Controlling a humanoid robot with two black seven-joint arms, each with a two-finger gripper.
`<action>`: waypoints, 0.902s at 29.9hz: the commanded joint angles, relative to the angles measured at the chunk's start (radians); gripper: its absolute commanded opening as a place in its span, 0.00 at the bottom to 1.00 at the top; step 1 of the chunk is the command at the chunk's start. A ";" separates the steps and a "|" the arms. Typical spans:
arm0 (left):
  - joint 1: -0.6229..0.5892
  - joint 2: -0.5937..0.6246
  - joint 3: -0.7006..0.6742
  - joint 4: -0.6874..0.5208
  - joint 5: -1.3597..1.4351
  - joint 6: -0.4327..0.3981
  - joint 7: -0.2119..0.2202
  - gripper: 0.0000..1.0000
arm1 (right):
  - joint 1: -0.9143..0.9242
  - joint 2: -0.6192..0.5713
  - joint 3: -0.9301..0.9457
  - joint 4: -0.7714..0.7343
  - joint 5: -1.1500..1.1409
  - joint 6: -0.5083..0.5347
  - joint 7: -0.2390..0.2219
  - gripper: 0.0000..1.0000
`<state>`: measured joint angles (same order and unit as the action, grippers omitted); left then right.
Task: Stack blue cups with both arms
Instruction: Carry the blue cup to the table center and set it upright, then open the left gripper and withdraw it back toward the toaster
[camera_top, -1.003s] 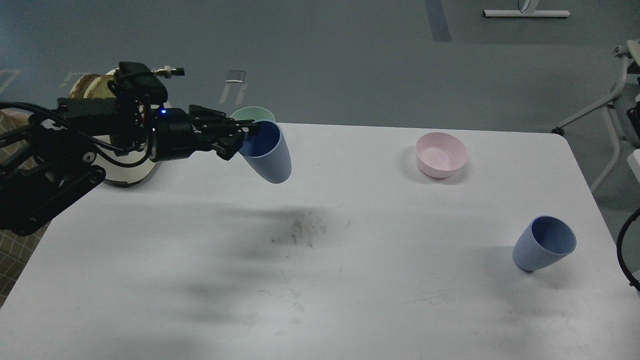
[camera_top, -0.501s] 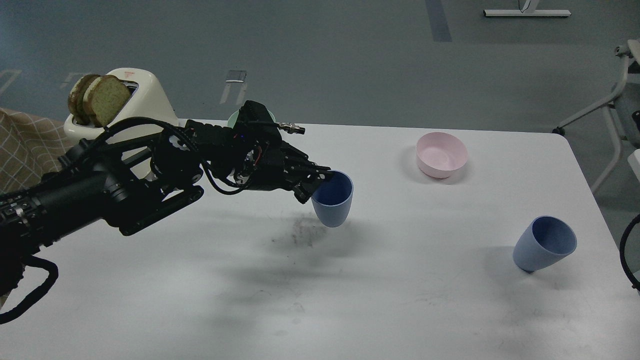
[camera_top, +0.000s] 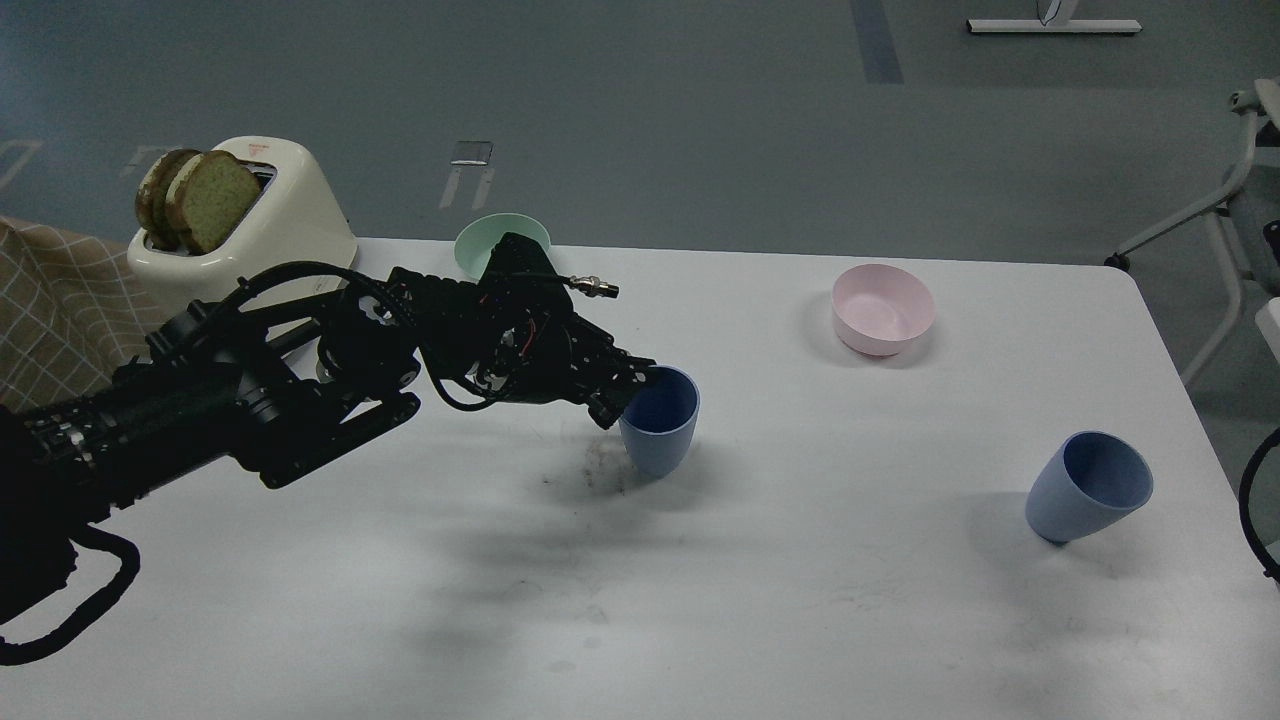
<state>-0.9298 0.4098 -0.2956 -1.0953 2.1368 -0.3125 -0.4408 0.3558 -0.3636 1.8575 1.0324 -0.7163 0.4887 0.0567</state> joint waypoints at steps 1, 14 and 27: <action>0.000 0.001 0.000 -0.002 -0.003 0.000 0.001 0.05 | 0.000 0.000 0.000 0.000 0.000 0.000 0.000 1.00; 0.003 0.007 -0.010 -0.006 -0.015 0.003 -0.004 0.50 | -0.008 -0.008 0.000 -0.002 0.000 0.000 0.000 1.00; 0.023 0.020 -0.285 0.031 -0.542 0.079 -0.003 0.94 | -0.155 -0.188 -0.018 0.187 -0.063 0.000 0.002 1.00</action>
<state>-0.9127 0.4289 -0.5034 -1.0817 1.7394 -0.2484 -0.4416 0.2260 -0.4996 1.8408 1.1778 -0.7384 0.4887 0.0579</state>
